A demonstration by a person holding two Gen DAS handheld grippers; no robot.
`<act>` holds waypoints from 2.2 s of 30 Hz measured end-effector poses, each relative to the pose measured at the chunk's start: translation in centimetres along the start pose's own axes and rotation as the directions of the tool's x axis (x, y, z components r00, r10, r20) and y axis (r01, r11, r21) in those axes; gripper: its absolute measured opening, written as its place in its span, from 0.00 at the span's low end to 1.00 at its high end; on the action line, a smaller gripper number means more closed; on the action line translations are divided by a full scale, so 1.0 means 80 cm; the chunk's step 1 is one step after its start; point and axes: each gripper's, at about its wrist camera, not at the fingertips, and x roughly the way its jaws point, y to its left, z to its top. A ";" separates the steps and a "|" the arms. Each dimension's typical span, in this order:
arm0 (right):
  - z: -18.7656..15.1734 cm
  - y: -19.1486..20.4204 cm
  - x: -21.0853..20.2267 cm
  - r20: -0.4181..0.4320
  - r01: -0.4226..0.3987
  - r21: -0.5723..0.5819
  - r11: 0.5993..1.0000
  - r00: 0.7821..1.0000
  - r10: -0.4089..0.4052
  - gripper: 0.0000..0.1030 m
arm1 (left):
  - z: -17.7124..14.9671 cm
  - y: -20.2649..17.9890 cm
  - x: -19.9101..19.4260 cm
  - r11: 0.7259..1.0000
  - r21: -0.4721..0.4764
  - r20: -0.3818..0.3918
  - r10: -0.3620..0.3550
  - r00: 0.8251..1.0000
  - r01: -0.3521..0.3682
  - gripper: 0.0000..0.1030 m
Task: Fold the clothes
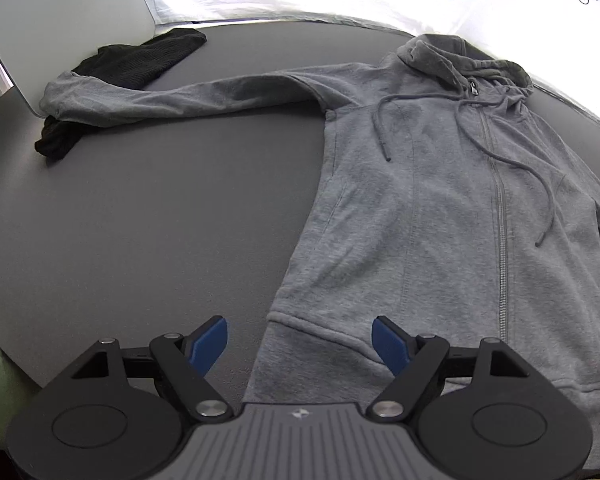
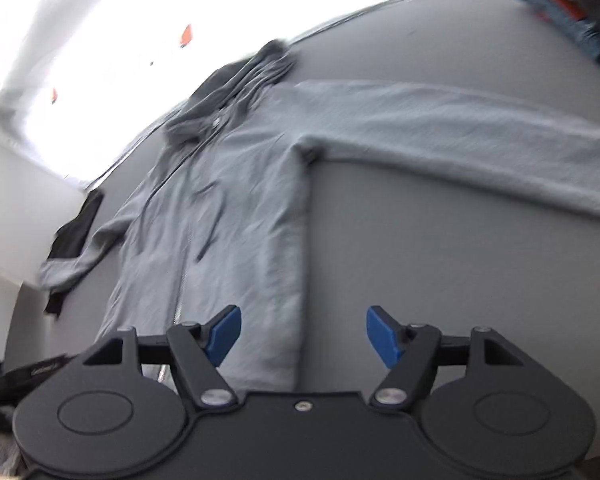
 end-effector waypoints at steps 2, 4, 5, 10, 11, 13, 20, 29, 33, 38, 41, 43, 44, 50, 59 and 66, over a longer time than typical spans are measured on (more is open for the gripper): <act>-0.017 0.027 0.016 -0.082 -0.009 -0.052 0.999 0.997 0.005 0.73 | -0.004 0.005 0.019 0.998 0.032 -0.057 -0.046 0.997 0.048 0.78; -0.038 0.053 0.033 -0.177 -0.028 -0.088 0.996 0.984 0.012 0.71 | -0.012 0.002 0.029 0.997 0.046 -0.061 -0.059 0.996 0.061 0.77; -0.045 0.062 0.039 -0.212 -0.040 -0.100 0.994 0.977 0.018 0.57 | -0.016 -0.001 0.030 0.997 0.050 -0.046 -0.048 0.998 0.051 0.73; -0.042 0.055 0.039 -0.235 -0.112 -0.062 0.992 0.967 0.095 0.08 | -0.024 -0.024 0.006 0.996 0.076 0.012 -0.047 0.999 0.046 0.10; -0.038 0.050 0.031 -0.221 -0.124 -0.040 0.991 0.969 0.112 0.07 | -0.025 -0.027 -0.005 0.995 0.081 0.011 -0.059 0.998 0.058 0.09; -0.028 0.043 -0.003 -0.174 -0.132 -0.015 0.991 0.977 0.127 0.06 | -0.028 -0.032 -0.026 0.993 0.091 0.010 -0.082 0.997 0.081 0.09; -0.036 0.021 -0.015 -0.268 0.002 0.004 1.000 0.963 0.000 0.19 | -0.031 -0.027 -0.061 0.993 0.055 -0.007 -0.105 0.994 0.105 0.19; -0.006 0.091 0.002 -0.094 0.140 -0.159 0.977 0.983 -0.156 0.85 | 0.019 0.054 -0.043 0.997 -0.033 0.061 -0.062 0.996 0.064 0.70; 0.018 0.132 0.011 0.033 0.157 -0.205 0.966 0.988 -0.153 1.00 | 0.047 0.093 -0.037 0.997 -0.061 0.107 -0.046 0.993 0.053 0.86; 0.033 0.192 0.058 0.090 0.088 -0.170 0.982 0.993 -0.074 1.00 | 0.083 0.142 -0.029 0.995 -0.096 0.163 -0.025 0.986 0.041 0.91; 0.038 0.217 0.099 0.095 -0.006 -0.056 0.998 0.995 0.012 1.00 | 0.104 0.172 -0.024 0.993 -0.117 0.196 -0.011 0.981 0.034 0.91; 0.041 0.236 0.126 0.111 -0.005 -0.025 1.000 0.994 0.008 1.00 | 0.120 0.198 -0.020 0.994 -0.107 0.222 0.012 0.975 0.012 0.93; 0.043 0.249 0.140 0.125 0.030 -0.029 0.999 0.992 -0.026 1.00 | 0.130 0.211 -0.017 0.994 -0.109 0.231 0.023 0.973 0.003 0.95; 0.055 0.308 0.206 0.171 0.307 -0.214 0.927 0.946 -0.274 1.00 | 0.208 0.270 0.023 0.989 -0.148 0.249 0.058 0.967 -0.021 0.96; 0.070 0.322 0.268 0.095 0.395 -0.307 0.866 0.918 -0.385 1.00 | 0.330 0.303 0.117 0.955 -0.218 0.255 0.255 0.933 -0.202 0.96; 0.085 0.325 0.295 0.032 0.386 -0.276 0.880 0.919 -0.393 1.00 | 0.410 0.329 0.205 0.822 -0.328 0.151 0.533 0.832 -0.466 0.96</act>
